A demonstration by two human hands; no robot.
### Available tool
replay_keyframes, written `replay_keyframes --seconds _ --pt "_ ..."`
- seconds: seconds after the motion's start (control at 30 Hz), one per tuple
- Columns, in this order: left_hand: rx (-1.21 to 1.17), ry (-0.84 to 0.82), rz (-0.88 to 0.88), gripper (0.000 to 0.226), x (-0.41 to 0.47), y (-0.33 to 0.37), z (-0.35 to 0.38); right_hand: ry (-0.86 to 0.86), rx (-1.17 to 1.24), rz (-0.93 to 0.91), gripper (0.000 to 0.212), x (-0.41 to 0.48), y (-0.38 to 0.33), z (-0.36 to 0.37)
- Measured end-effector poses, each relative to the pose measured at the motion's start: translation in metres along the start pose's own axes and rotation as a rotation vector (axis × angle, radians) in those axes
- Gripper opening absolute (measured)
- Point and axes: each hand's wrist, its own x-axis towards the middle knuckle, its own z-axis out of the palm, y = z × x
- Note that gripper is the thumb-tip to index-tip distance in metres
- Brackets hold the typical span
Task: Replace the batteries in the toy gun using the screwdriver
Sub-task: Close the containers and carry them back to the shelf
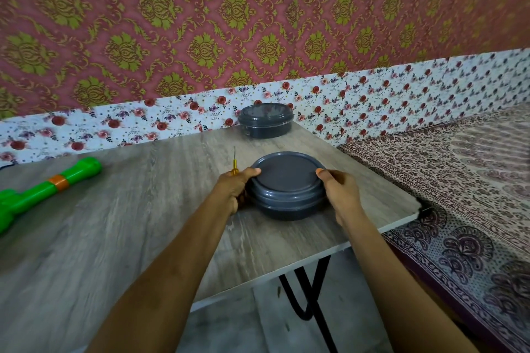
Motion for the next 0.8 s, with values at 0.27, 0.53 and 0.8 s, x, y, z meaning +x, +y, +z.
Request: replay_keyframes --seconds 0.27,0.53,0.8 --pt "0.072 0.018 -0.013 0.044 -0.016 0.0 0.0 -0.112 -0.055 0.018 0.034 -0.015 -0.01 -0.003" --pt "-0.076 0.007 -0.01 0.057 -0.026 0.007 -0.029 -0.161 -0.024 0.049 0.037 -0.036 -0.017 0.03" --pt "-0.164 0.06 -0.005 0.033 -0.024 0.012 -0.12 -0.335 -0.038 -0.05 0.035 -0.039 -0.033 0.118"
